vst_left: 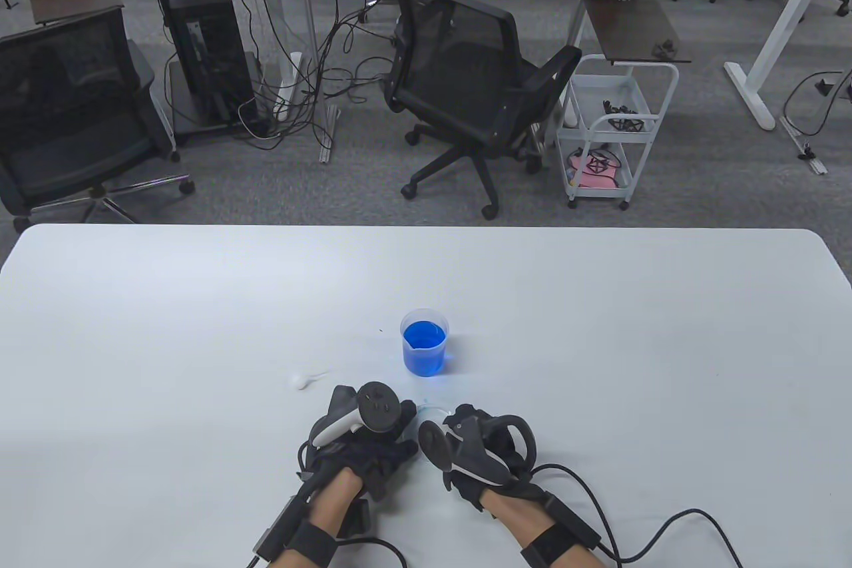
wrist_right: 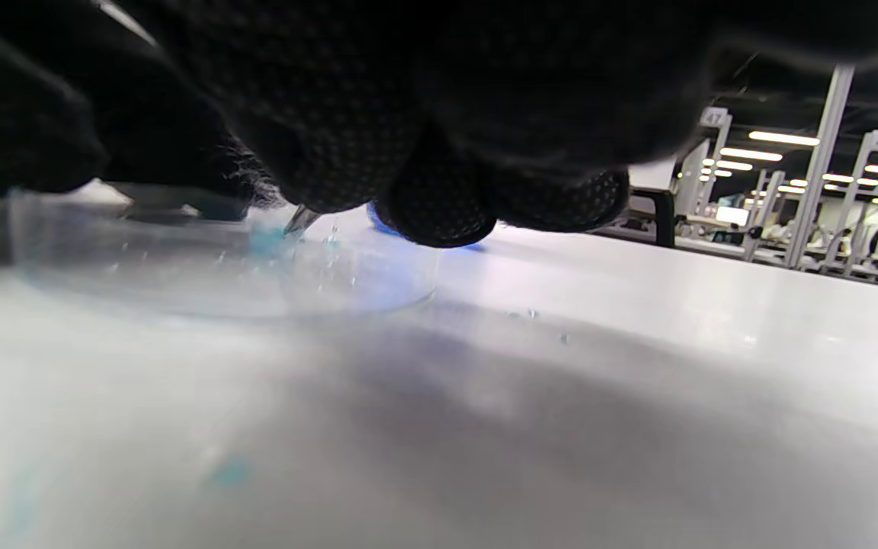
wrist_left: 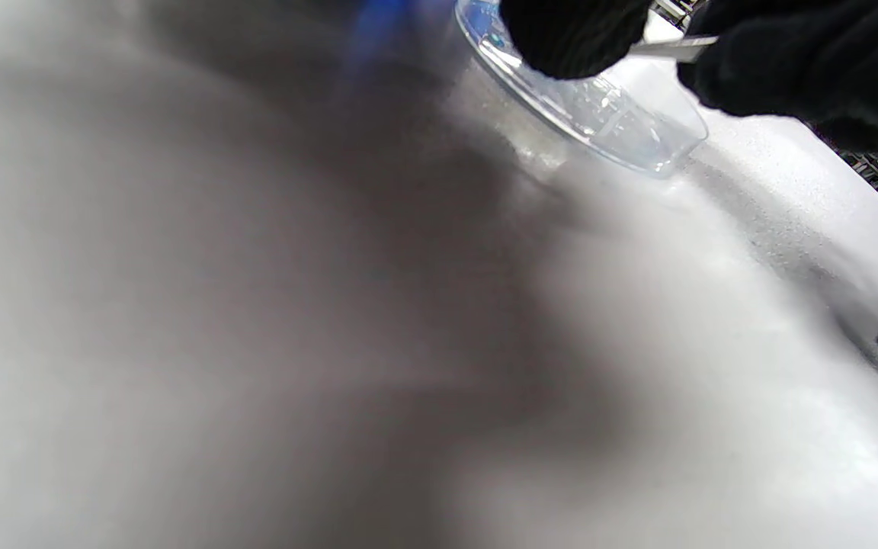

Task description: Dip tweezers-held cotton tuft into dye solution and dot onto culture dish

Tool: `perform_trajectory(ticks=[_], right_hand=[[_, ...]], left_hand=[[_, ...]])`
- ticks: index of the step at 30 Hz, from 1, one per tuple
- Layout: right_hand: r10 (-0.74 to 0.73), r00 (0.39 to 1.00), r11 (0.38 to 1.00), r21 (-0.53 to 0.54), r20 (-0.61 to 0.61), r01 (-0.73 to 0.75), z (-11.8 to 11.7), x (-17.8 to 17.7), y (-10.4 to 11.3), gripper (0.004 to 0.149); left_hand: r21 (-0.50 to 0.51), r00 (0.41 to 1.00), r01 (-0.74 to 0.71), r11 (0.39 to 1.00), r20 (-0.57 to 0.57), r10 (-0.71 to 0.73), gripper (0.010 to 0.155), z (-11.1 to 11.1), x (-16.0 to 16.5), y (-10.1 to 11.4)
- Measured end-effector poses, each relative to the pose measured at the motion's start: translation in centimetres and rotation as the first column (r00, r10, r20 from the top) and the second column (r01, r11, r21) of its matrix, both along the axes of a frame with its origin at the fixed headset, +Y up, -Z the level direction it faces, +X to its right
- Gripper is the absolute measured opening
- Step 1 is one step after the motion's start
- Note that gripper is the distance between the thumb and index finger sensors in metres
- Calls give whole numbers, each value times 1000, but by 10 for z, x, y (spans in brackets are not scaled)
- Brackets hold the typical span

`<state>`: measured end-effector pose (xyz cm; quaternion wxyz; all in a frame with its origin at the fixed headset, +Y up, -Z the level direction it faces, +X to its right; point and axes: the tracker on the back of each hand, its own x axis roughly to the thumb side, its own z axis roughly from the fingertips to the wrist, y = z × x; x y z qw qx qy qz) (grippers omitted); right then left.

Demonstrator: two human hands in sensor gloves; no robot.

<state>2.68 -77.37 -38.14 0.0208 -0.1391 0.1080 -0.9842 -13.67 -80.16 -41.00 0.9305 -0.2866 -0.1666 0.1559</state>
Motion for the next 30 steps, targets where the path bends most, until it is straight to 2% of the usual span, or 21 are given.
perform_trajectory(ticks=[6, 18, 27, 30], right_hand=[[-59, 998, 997, 52, 38, 57, -1, 13, 18, 40], [44, 999, 999, -16, 30, -44, -5, 4, -6, 40], [-34, 997, 999, 36, 71, 31, -4, 19, 15, 40], [-30, 997, 999, 30, 74, 28, -4, 21, 14, 40]], left_hand=[[-1, 1000, 0, 1000, -1, 0, 70, 0, 0, 0], [-2, 1000, 0, 1000, -2, 0, 70, 0, 0, 0], [-2, 1000, 4, 1000, -2, -4, 70, 0, 0, 0], [-3, 1000, 4, 1000, -2, -4, 70, 0, 0, 0]])
